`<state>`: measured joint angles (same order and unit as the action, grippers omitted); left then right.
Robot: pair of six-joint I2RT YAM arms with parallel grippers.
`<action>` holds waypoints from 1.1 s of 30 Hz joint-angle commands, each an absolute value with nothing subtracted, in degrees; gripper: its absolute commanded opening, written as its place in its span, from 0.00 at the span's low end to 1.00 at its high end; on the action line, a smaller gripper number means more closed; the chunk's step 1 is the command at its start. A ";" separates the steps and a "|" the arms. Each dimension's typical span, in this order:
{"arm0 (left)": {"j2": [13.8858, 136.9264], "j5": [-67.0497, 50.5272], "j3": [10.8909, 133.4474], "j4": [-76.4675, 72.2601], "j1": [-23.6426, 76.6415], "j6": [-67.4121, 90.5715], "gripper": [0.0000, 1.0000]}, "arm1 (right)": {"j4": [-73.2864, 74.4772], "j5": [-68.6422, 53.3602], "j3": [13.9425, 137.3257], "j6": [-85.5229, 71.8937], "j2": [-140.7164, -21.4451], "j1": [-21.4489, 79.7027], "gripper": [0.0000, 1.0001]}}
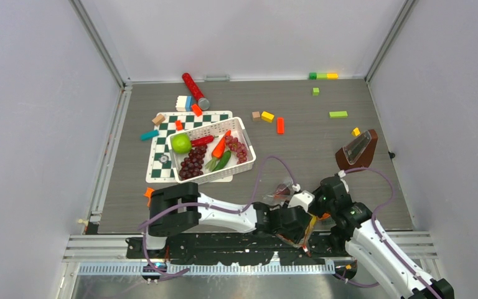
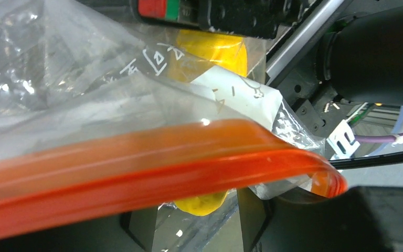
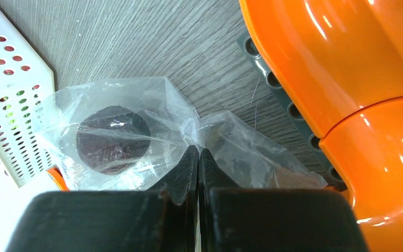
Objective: Open the zip-top bag and remove the fake food
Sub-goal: Pick up the fake fruit from the zipper food storage bag.
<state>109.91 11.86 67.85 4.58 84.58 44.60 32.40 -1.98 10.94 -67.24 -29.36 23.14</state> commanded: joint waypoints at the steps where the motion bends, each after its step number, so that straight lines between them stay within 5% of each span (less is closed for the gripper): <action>1: 111.07 21.37 68.82 20.33 84.95 44.94 0.48 | 35.92 1.63 12.30 -65.63 -29.21 23.03 0.00; 10: 113.59 32.15 72.79 37.54 86.71 49.19 0.54 | 35.26 2.58 13.08 -64.83 -30.45 23.03 0.00; 15: 110.10 32.17 68.90 34.64 87.01 51.49 0.55 | 35.16 2.75 13.36 -64.43 -31.37 22.98 0.00; 24: 102.05 32.12 62.05 27.34 87.01 51.40 0.74 | 34.81 2.98 13.05 -64.22 -31.37 23.02 0.00; 33: 97.72 30.85 58.54 20.05 87.01 49.95 0.80 | 34.72 2.91 12.92 -64.00 -31.33 23.03 0.00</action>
